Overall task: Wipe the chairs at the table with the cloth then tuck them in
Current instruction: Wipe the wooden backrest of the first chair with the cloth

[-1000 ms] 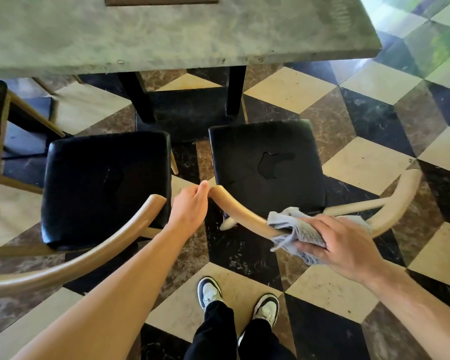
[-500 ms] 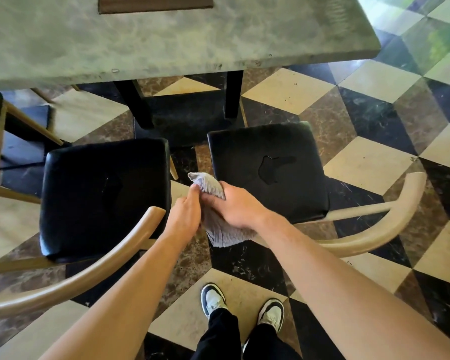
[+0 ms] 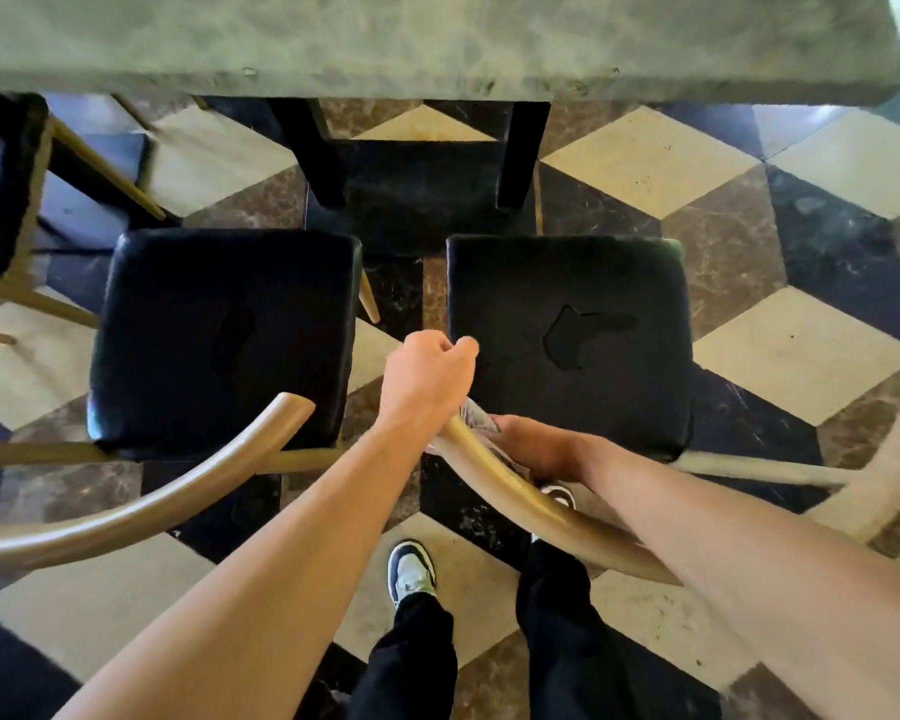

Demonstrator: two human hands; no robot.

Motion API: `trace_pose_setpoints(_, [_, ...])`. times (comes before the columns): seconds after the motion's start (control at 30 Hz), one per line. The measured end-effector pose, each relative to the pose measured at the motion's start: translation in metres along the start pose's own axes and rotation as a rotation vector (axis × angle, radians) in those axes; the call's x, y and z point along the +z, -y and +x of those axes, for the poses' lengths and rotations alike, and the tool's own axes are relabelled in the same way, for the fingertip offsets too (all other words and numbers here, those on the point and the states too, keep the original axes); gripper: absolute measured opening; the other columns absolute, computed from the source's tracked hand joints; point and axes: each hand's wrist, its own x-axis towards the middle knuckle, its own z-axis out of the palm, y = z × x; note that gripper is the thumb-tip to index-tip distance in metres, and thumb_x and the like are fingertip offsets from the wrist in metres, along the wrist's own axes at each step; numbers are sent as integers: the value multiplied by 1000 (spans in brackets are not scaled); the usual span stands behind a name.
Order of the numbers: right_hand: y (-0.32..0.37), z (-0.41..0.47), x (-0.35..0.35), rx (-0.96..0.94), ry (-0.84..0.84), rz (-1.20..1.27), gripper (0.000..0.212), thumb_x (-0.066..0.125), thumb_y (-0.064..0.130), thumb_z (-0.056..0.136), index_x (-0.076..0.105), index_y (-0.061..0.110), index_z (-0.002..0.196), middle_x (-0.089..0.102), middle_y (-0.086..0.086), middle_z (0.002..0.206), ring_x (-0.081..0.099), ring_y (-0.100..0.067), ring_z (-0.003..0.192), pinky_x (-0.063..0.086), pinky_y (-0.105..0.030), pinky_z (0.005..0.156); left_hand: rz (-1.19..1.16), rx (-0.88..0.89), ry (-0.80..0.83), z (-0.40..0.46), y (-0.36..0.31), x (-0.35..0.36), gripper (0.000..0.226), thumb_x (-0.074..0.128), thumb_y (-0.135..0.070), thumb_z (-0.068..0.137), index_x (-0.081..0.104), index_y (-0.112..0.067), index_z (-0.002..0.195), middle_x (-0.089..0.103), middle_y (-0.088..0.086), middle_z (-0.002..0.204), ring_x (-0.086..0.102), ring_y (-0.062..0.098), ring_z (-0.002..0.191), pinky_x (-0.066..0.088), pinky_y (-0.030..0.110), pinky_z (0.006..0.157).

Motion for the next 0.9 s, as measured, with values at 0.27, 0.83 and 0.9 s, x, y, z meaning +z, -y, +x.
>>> trace_pose_setpoints(0.27, [0,-6,5,-52,115,193,43,45,59,99,76,31,88,74,10,82,70,-4,79,54,-22,77,-109,-66,-248,-1,-2,14,36,59,-26,97,57,-18,62,55,-3,57,50,9,49,46,28,51])
trace_pose_setpoints(0.83, [-43,96,14,-42,120,405,27,57,23,100,67,0,92,63,-19,89,61,-23,79,52,-29,78,-127,2,-598,8,10,30,36,57,-12,96,58,-1,61,52,6,51,46,17,44,41,29,44])
trace_pose_setpoints(0.9, [-42,102,12,30,98,419,28,53,18,103,67,1,87,63,-14,82,62,-17,70,52,-24,70,-128,-19,-603,8,10,30,37,59,-13,94,56,-3,58,49,1,49,43,10,43,40,28,42])
